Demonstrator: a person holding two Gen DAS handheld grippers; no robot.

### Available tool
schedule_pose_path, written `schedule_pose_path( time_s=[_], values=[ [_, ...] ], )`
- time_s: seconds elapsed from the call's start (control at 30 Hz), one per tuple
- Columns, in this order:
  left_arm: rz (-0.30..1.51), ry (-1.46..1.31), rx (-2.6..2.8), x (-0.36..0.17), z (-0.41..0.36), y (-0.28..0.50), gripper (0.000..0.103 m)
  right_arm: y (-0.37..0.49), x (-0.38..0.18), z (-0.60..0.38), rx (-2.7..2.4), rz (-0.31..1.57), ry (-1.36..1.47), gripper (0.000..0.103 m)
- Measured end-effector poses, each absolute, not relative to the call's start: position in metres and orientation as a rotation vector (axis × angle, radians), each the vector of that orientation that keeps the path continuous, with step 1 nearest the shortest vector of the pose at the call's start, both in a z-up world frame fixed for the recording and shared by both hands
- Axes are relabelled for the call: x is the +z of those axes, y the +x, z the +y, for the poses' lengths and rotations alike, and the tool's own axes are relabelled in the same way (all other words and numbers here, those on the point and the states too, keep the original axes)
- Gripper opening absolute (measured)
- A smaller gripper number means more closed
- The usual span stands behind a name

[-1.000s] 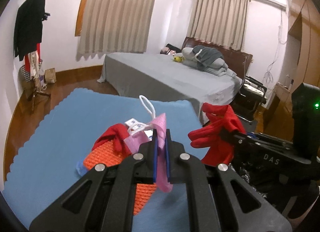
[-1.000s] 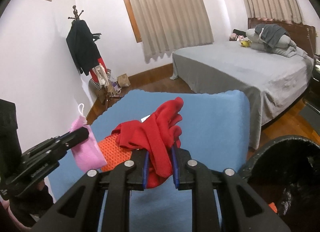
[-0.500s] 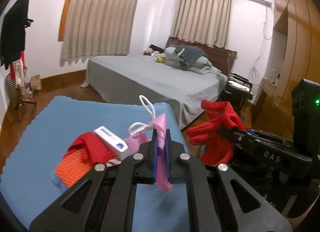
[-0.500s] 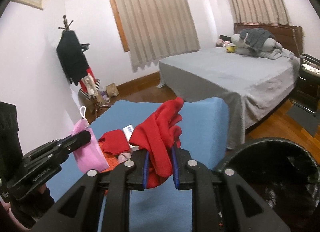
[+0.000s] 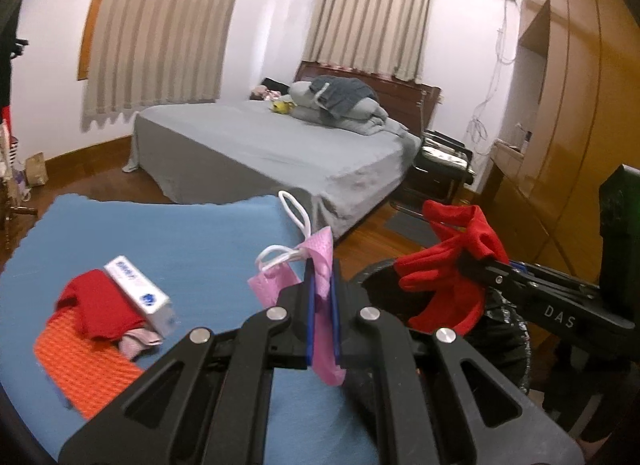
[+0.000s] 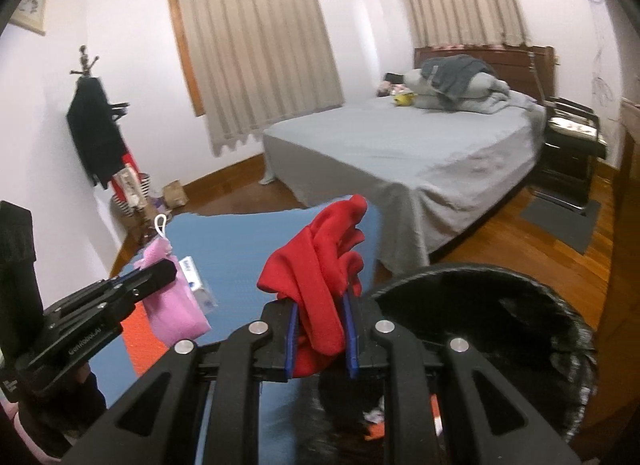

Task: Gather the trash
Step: 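Carry the pink mask and red glove over the bin and open both tools, then move both open tools back over the orange net and white box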

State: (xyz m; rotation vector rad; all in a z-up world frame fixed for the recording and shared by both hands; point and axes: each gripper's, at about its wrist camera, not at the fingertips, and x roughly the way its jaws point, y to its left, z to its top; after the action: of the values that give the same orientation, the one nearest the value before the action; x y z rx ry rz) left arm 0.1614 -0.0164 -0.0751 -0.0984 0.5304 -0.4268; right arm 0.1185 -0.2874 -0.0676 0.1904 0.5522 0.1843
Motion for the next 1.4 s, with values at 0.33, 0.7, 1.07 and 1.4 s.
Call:
schedule_pose_path(
  time_s=[0.33,0.7,1.07,1.4],
  values=[
    [0.559,-0.077,-0.553,-0.089,-0.088,0.17,0.006,0.107,-0.085,-0.344,0.049,0.583,0.214,0.018],
    [0.6,-0.036,-0.665,-0.109,-0.151,0.176,0.008,0.098,-0.108,-0.391,-0.04,0.622,0.25,0.018],
    [0.666,-0.021,-0.687,-0.127,-0.166,0.188,0.043,0.097,-0.133,-0.409,-0.075,0.683,0.272,0.043],
    [0.631,-0.044,-0.583,-0.116,-0.126,0.188,0.07,0.092,-0.124,-0.403,-0.102,0.639,0.251,0.08]
  ],
)
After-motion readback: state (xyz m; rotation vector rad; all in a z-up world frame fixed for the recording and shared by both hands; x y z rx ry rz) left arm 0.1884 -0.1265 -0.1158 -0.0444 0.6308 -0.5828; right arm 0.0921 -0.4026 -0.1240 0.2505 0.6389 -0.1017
